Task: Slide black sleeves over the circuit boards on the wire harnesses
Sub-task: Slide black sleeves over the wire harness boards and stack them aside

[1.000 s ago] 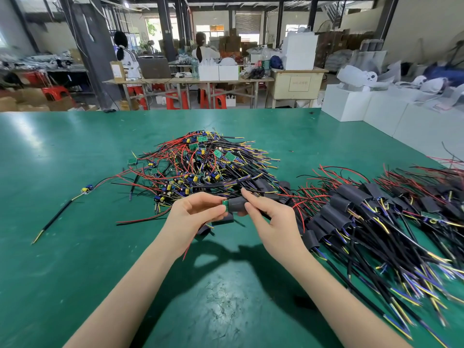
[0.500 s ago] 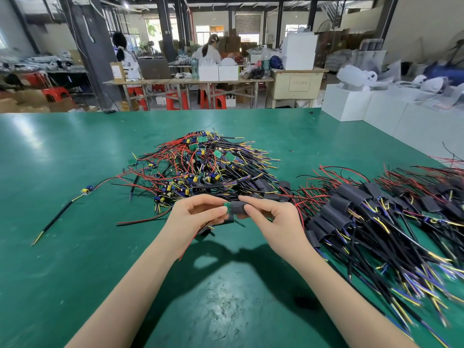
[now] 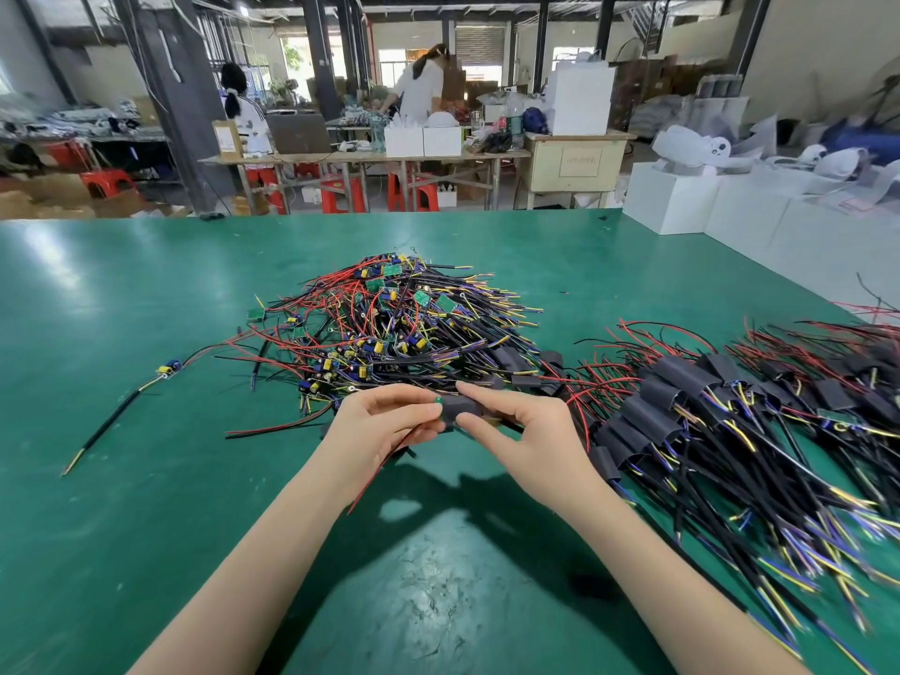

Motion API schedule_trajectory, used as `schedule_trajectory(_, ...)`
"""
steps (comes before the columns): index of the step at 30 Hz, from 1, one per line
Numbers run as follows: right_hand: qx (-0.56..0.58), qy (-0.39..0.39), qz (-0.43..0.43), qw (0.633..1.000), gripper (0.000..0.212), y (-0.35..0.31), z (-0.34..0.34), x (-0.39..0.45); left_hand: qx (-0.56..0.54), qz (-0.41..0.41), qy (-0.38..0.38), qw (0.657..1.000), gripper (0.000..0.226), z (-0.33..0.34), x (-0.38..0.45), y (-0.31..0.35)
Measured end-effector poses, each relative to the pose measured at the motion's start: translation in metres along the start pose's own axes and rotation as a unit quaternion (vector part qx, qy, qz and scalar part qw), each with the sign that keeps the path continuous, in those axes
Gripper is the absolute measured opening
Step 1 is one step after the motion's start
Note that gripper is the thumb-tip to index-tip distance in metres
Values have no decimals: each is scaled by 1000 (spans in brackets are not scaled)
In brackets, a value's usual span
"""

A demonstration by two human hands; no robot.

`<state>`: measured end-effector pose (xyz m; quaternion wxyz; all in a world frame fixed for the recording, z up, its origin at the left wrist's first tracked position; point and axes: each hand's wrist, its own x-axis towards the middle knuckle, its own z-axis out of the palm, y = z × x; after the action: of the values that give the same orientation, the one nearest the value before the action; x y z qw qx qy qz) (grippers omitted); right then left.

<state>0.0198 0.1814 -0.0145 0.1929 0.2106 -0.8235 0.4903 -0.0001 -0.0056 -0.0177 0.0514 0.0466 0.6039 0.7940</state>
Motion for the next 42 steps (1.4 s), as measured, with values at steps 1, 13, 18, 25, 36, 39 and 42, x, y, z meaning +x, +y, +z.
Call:
schedule_trajectory(1,-17,-10,-15,1000,31,0,-1,1,-1,-4,3,1000,11,0,0,1)
schedule_trajectory(13,87,-16,38,995,22,4,-6,5,2,-19,-26,999,12,-3,-1,6)
schedule_trajectory(18,51,-7,27,998,22,7,1,2,3,-6,-30,1000,20,1,-2,0)
schedule_trajectory(25,28,40,27,998,22,-4,7,1,-34,5,-12,999,12,3,-2,6)
schedule_trajectory(36,34,83,89,992,19,3,12,-1,-3,50,1,999,12,7,-3,-4)
schedule_trajectory(39,61,68,106,990,21,2,10,-1,-3,60,7,998,11,7,-3,-6)
schedule_trajectory(42,97,50,115,987,22,0,6,1,-44,45,-20,998,12,6,-1,-4)
